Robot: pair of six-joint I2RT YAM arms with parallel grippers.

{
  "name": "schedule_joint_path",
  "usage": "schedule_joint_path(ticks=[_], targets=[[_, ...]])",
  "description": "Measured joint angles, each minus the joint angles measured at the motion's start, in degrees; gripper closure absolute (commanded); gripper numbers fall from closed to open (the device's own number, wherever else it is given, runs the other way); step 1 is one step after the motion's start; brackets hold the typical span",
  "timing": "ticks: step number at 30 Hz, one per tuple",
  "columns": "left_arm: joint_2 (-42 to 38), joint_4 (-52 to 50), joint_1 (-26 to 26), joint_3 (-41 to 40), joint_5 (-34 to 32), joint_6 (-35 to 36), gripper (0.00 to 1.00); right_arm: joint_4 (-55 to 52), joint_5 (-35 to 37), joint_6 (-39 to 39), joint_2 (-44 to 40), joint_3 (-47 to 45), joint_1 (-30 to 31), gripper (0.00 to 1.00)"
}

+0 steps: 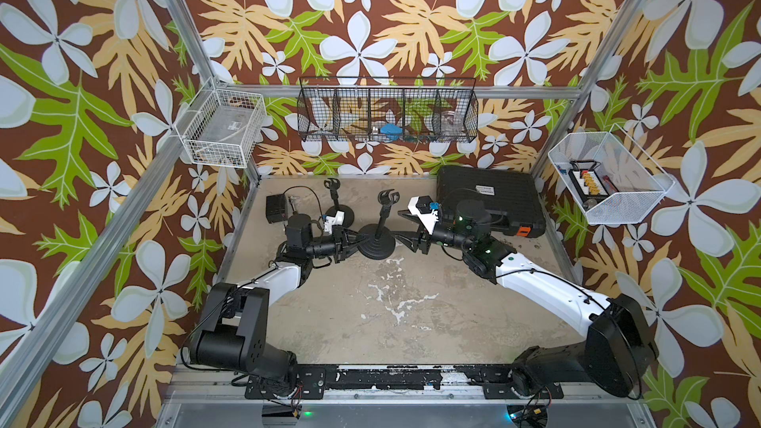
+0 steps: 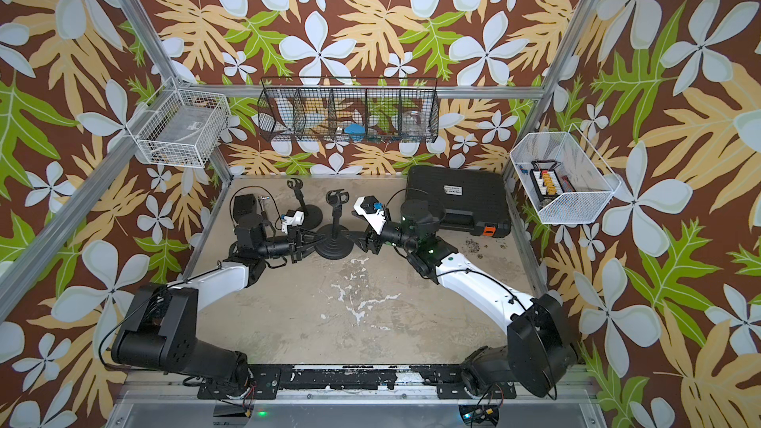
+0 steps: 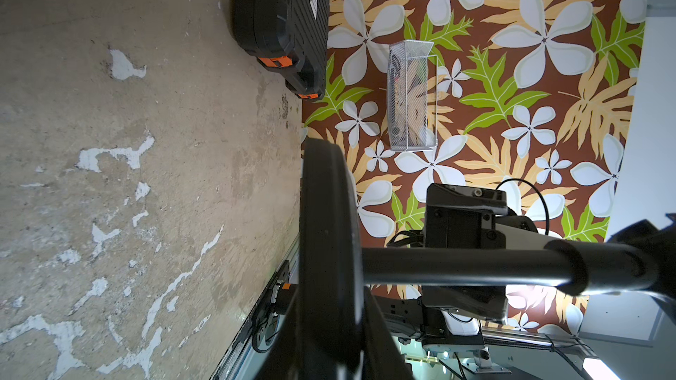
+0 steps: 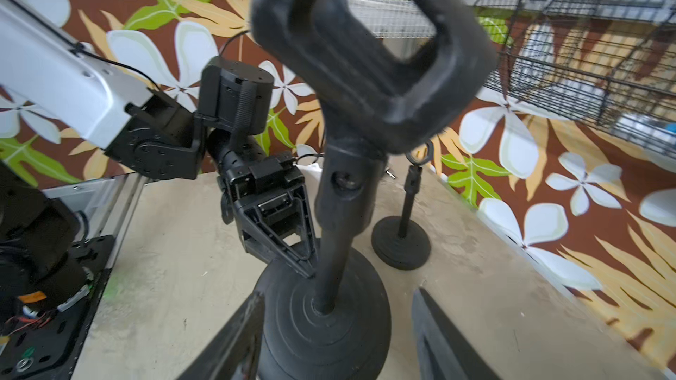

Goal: Assemble a microphone stand
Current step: Screw the microphone stand pole into the microphone stand base.

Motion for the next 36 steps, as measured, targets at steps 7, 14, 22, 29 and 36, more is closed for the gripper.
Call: schedule_joint_path(ticks=[7, 14, 22, 29, 36], targets=[[-0.1, 0.0, 0.0, 0.0, 0.0, 0.0, 1.0, 0.6, -6.8, -2.4, 4.4, 5.6, -1.2, 0.46], [-0.3, 0.0, 0.0, 0.0, 0.0, 0.2, 1.0, 1.5, -11.2, -2.2, 7.3, 9.4, -1.2, 0.6], [-0.4, 0.6, 0.0, 0.0, 1.0, 1.4, 1.0, 3.8, -14.4, 2.0, 7.9, 9.6, -1.3, 0.84], [-0.4, -0.2, 0.1, -0.1, 1.3, 1.7, 1.0, 9.1, -9.4, 5.6, 7.0, 6.1, 0.8, 1.0], [-0.4, -0.9, 0.4, -0.1, 1.2, 0.1, 1.0, 13.9, 27.1, 9.0, 4.9, 1.8, 13.9, 1.0]])
